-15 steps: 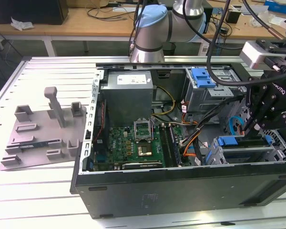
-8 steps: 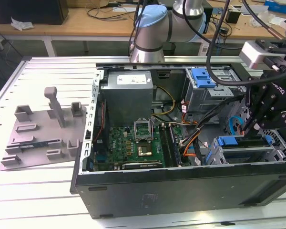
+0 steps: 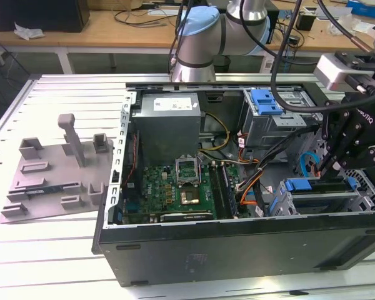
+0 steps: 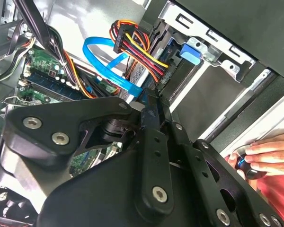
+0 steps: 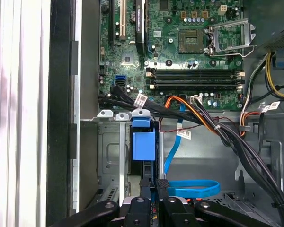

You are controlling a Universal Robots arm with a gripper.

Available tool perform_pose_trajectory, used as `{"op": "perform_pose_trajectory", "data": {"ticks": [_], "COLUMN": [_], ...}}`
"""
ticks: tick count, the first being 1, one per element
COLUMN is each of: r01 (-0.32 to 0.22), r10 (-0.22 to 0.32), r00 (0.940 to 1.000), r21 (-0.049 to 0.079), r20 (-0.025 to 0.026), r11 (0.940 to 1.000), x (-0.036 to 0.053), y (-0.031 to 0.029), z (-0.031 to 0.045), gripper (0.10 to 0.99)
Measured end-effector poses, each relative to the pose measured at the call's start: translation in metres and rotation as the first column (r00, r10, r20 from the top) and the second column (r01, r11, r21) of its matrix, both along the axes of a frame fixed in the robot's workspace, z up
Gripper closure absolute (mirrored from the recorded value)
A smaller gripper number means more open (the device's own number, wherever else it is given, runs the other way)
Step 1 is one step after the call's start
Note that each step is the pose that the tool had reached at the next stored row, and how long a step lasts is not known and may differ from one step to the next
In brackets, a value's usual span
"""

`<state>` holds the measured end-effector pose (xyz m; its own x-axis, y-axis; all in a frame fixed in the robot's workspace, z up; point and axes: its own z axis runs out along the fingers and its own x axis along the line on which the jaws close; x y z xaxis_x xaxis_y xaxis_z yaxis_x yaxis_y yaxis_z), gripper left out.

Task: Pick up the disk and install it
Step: 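Insert the second disk wire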

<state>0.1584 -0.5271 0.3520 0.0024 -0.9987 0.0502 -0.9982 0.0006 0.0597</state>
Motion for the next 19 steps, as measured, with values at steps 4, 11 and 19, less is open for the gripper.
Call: {"op": "perform_pose_trajectory", "data": {"ticks": [4,11,19], "r01": [0.0,0.0,0.0], "r10": [0.0,0.0,0.0], "r00": [1.0,1.0,1.0], "r21": [0.0,0.0,0.0], "r20": [0.0,0.0,0.0], "r11": [1.0,1.0,1.0], "x": [0.0001,0.0001,0.0001], "y": [0.0001,0.0001,0.0001], "z": [-0.0006,-0.0022,-0.0037], "gripper": [0.925,0.925,0.925]}}
